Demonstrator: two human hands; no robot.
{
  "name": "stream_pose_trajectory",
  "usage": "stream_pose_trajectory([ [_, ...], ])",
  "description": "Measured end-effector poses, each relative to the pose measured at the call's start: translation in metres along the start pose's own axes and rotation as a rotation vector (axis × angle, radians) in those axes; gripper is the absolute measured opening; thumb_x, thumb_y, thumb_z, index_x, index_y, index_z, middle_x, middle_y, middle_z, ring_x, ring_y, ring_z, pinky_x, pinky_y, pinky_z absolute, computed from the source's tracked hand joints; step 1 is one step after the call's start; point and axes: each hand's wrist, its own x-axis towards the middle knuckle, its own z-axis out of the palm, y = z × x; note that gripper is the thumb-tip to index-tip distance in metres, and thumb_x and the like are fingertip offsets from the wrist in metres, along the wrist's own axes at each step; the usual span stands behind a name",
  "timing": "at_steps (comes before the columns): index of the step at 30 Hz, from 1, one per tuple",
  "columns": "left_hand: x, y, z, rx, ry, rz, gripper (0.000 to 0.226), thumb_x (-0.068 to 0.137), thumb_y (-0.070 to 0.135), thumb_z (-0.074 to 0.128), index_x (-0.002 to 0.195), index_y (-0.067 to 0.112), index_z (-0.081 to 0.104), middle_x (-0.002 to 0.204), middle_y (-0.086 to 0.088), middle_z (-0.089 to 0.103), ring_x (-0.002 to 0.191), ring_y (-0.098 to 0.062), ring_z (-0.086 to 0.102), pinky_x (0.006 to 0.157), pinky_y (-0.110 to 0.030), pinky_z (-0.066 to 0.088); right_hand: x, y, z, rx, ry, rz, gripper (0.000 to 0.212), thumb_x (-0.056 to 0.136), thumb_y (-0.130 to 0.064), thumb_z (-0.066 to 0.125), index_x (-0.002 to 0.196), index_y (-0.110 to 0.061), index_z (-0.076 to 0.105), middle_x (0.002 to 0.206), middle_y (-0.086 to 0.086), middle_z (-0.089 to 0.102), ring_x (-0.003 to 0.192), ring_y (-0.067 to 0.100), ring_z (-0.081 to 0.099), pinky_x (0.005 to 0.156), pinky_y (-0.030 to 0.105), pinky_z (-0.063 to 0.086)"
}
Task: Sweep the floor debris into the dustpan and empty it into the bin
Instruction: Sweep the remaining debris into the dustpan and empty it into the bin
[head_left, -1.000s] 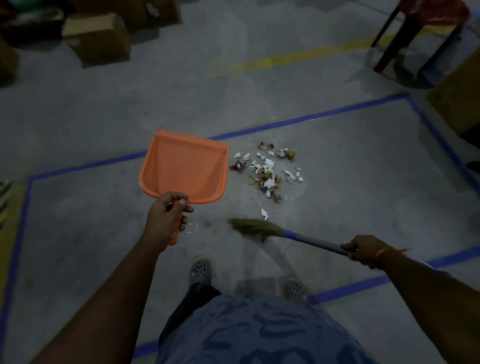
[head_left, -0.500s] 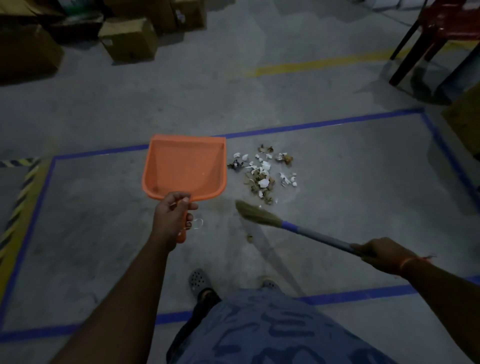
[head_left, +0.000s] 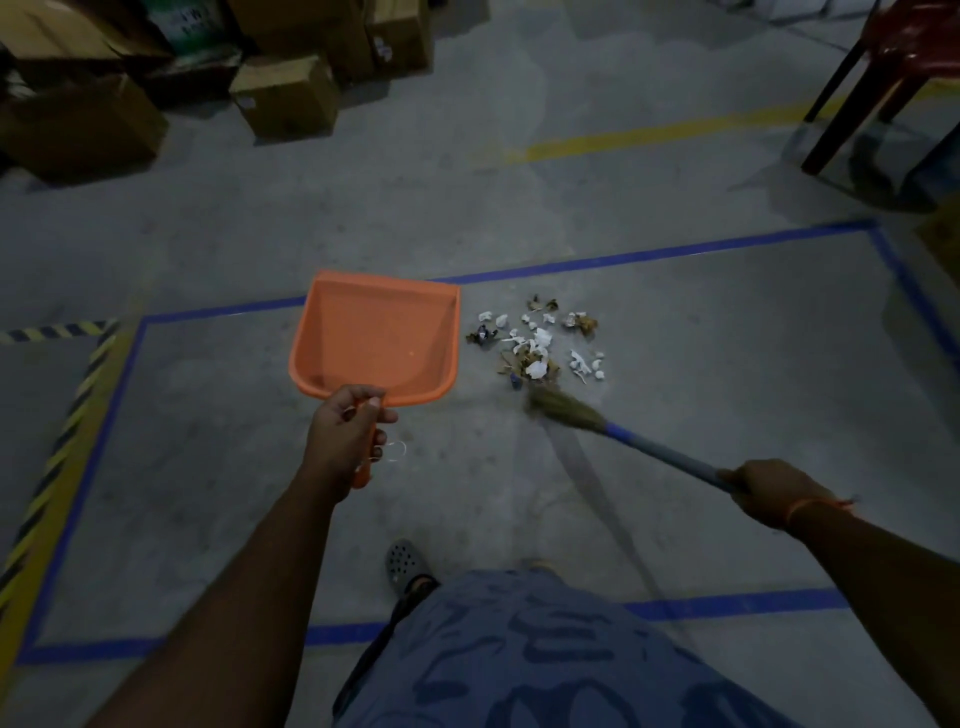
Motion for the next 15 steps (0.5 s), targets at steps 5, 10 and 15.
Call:
stream_pose_trajectory([
  [5, 0.003, 0.004, 0.012, -0.017, -0.009, 0.003, 0.012, 0.105, 0.011, 0.054, 0.106, 0.016, 0.065, 0.089, -0.014, 0.072, 0.057, -0.017, 0.053, 0.049, -0.027, 0.044, 0.002, -0.003, -0.011, 0.082, 0.060, 0.039, 0.042, 0.096, -0.038, 0.047, 0.137, -0.031, 0.052, 0.086, -0.003, 0.063, 0.065, 0.006, 0.056, 0.055, 0.020, 0.040],
  [10, 0.011, 0.001, 0.016, -0.010, -0.025, 0.001, 0.013, 0.105, 0.011, 0.054, 0.106, 0.017, 0.066, 0.091, -0.016, 0.073, 0.058, -0.017, 0.055, 0.048, -0.027, 0.045, 0.000, -0.025, -0.014, 0.168, 0.068, 0.017, 0.045, 0.096, -0.037, 0.050, 0.140, -0.032, 0.050, 0.091, 0.002, 0.067, 0.068, 0.010, 0.058, 0.058, 0.021, 0.039],
  [15, 0.027, 0.002, 0.004, 0.023, -0.019, 0.005, 0.015, 0.104, 0.012, 0.055, 0.105, 0.020, 0.067, 0.091, -0.017, 0.074, 0.057, -0.017, 0.056, 0.047, -0.027, 0.046, 0.007, -0.089, -0.016, 0.386, 0.029, -0.011, 0.042, 0.092, -0.029, 0.057, 0.135, -0.030, 0.056, 0.074, -0.002, 0.062, 0.053, 0.008, 0.054, 0.047, 0.016, 0.038],
])
